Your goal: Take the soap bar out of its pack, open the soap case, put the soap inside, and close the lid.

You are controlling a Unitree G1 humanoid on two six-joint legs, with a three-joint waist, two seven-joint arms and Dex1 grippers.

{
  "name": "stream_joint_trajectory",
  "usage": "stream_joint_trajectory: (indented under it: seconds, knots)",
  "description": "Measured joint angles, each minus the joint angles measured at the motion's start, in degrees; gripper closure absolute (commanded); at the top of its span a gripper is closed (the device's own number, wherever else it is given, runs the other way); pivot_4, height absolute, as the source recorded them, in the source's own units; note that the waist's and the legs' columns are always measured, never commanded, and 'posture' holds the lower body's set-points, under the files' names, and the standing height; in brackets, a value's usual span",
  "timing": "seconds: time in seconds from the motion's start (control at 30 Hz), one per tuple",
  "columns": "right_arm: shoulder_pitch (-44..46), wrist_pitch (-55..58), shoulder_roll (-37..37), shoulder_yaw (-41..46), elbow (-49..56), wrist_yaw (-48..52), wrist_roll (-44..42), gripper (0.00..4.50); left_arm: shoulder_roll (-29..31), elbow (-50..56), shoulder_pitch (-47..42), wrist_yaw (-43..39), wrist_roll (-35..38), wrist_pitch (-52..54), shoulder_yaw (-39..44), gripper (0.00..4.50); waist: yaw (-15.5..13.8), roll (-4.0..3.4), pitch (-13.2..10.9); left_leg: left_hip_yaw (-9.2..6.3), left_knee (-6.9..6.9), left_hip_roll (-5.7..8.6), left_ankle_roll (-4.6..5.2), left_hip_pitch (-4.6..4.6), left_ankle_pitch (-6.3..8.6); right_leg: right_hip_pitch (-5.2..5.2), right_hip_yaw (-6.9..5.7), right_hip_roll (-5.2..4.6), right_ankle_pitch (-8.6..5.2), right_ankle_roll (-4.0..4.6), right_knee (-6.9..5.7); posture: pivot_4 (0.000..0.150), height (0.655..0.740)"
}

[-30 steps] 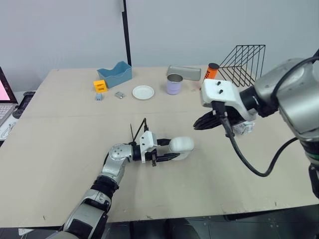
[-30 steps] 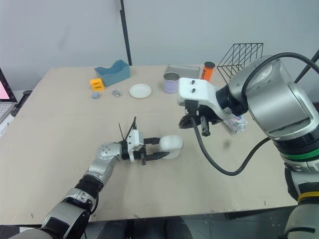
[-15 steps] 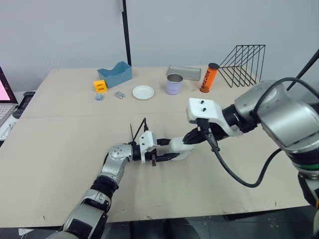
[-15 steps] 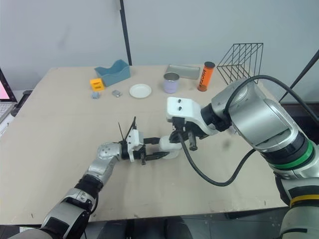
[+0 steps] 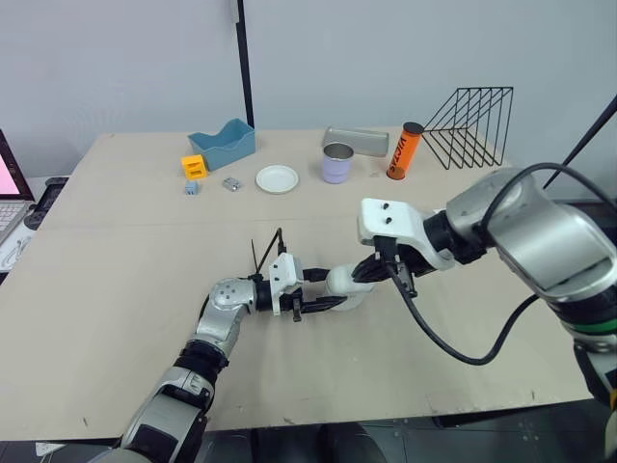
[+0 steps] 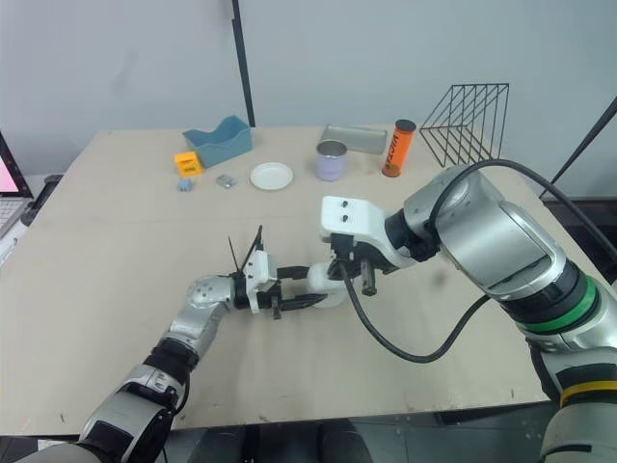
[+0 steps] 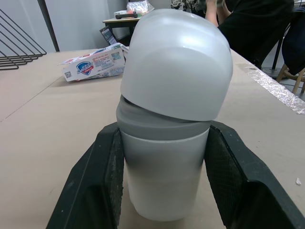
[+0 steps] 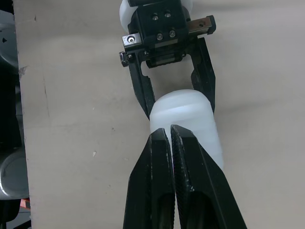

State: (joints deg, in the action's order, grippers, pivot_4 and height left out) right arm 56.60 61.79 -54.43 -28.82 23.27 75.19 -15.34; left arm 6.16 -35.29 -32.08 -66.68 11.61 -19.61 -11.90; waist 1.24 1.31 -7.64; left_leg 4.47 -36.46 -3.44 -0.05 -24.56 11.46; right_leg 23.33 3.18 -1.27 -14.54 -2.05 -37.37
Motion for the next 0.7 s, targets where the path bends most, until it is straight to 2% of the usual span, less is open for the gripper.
stream_joint_trajectory:
  seconds: [0.7]
  knots:
    - [0.46, -1.10, -0.15, -0.46, -2.32, -0.84, 1.03, 4.36, 0.06, 0.05, 0.01, -0.05, -0.15, 0.07, -0.01, 2.62, 0.00, 0.00, 0.00, 0.01, 0.00, 0.00, 0.00, 0.01, 0.00, -0.01, 0.00, 0.00, 0.00, 0.00, 0.00, 0.150, 0.7393]
